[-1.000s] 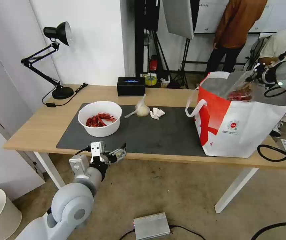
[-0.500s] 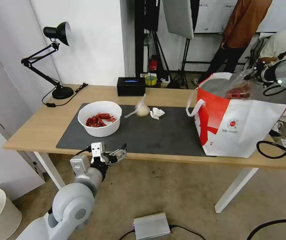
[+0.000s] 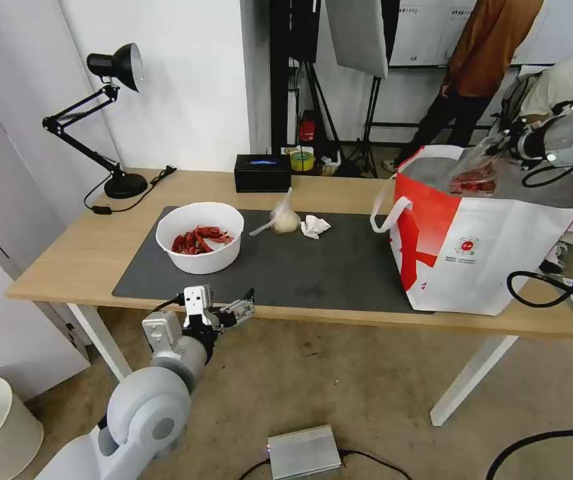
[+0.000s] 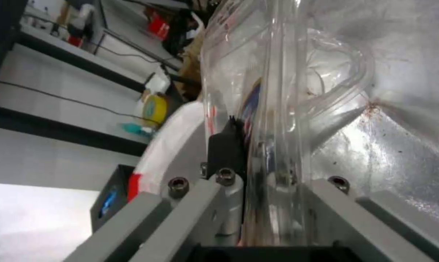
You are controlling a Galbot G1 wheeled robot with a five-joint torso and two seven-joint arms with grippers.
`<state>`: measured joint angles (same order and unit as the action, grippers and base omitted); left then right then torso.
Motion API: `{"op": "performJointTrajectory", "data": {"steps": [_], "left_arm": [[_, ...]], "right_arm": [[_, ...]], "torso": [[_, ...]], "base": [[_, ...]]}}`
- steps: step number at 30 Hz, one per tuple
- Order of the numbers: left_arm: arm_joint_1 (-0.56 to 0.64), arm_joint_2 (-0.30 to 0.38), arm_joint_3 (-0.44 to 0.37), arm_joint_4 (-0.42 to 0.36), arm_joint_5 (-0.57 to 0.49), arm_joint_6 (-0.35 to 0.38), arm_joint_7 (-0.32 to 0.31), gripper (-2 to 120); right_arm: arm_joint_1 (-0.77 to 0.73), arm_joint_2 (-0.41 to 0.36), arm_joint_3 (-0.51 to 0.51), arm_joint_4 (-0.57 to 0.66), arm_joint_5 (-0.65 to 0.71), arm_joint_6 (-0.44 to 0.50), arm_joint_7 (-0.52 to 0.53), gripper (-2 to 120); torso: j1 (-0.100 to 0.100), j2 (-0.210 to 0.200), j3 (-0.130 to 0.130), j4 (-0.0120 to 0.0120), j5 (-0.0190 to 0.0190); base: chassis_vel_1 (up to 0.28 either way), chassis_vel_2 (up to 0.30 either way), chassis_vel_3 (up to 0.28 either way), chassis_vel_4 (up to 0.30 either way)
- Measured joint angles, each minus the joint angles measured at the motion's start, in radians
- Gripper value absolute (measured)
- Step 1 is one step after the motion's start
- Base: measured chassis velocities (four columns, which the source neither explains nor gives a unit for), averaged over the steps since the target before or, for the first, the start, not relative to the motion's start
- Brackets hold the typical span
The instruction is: Pick up the trash from the table and place it into the takeout bag.
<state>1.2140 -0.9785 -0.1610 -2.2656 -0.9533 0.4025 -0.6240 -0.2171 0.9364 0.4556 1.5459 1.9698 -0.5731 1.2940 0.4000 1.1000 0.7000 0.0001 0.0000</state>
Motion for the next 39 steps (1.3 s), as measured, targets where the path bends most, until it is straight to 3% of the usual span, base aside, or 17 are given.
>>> {"op": "performJointTrajectory", "data": {"steps": [17,39], "left_arm": [[-0.007,-0.001,0.011,0.008,0.001,0.000,0.000,100],[0.001,-0.008,0.008,0.001,0.001,0.001,-0.001,100]], "right_arm": [[-0.043,-0.001,0.001,0.015,-0.009,-0.003,-0.004,3],[-0.048,-0.017,-0.001,0.043,0.000,-0.004,0.011,79]], "torso": [[0.000,0.000,0.000,0.0000,0.0000],[0.000,0.000,0.000,-0.0001,0.0000]], "base": [[0.000,0.000,0.000,0.000],[0.000,0.000,0.000,0.000]]}}
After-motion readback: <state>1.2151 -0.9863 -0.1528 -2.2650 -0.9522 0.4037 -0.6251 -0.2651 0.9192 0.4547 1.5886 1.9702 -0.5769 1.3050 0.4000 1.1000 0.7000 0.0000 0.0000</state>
